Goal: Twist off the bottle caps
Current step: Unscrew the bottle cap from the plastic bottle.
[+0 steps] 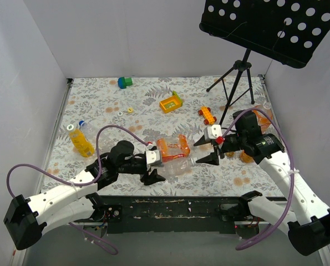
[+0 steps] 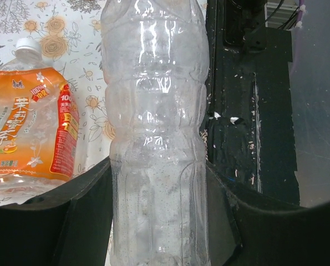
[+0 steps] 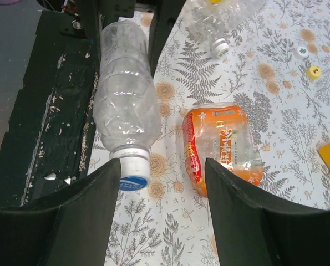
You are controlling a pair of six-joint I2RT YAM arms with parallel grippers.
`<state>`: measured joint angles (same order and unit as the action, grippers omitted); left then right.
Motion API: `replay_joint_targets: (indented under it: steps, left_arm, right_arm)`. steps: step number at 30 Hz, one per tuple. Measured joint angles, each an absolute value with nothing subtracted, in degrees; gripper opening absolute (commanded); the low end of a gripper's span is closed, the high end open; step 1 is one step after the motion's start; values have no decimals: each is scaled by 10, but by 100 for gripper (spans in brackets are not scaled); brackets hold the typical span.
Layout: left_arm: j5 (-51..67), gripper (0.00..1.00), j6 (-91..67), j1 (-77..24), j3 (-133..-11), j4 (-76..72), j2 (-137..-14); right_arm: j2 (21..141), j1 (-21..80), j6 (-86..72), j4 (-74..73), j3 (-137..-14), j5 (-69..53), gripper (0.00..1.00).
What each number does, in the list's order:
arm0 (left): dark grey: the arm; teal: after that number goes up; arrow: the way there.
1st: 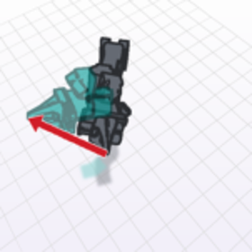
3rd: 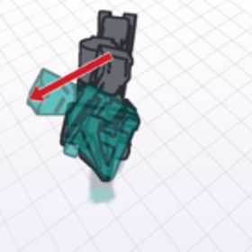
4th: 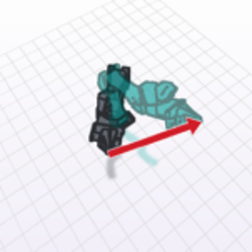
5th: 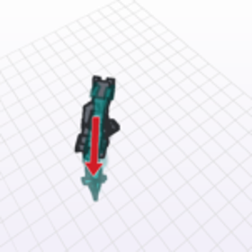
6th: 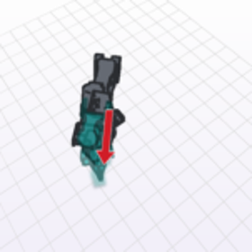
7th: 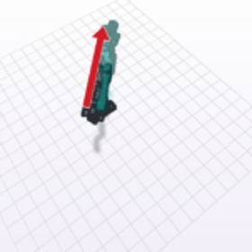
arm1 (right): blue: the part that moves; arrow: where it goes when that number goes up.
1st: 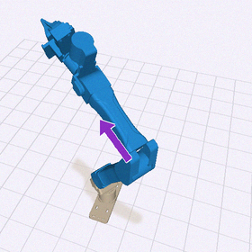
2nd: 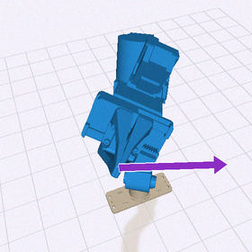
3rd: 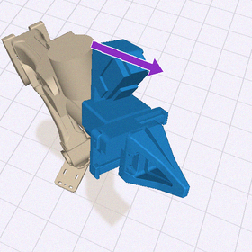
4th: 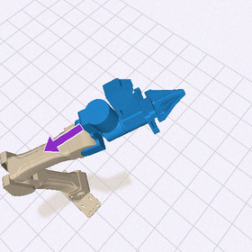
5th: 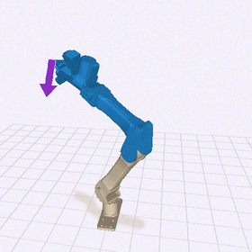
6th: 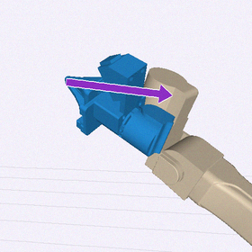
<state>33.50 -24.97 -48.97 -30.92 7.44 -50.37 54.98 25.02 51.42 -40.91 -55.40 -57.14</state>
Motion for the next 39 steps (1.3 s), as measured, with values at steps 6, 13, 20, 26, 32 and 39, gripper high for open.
replay_joint_targets:
  steps: [6,13,20,26,32,39]
  left_arm:
    - [337,0,-249,-493,-307,88,-496]
    - [333,0,-249,-494,-306,90,-478]
    - [324,0,-253,-494,-305,89,-478]
    - [319,0,-256,-494,-304,85,-472]
    - [313,0,-260,-494,-303,85,-470]
    - [308,0,-261,-495,-295,86,-470]
  right_arm:
    - [547,226,365,-358,-554,-579,69]
    - [529,214,89,-273,-520,-579,71]
    - [545,214,-14,-253,-479,-586,67]
    - [559,214,-34,-254,-473,-586,59]
    - [567,215,-38,-256,-471,-597,40]
    - [600,215,0,-300,-482,-627,8]
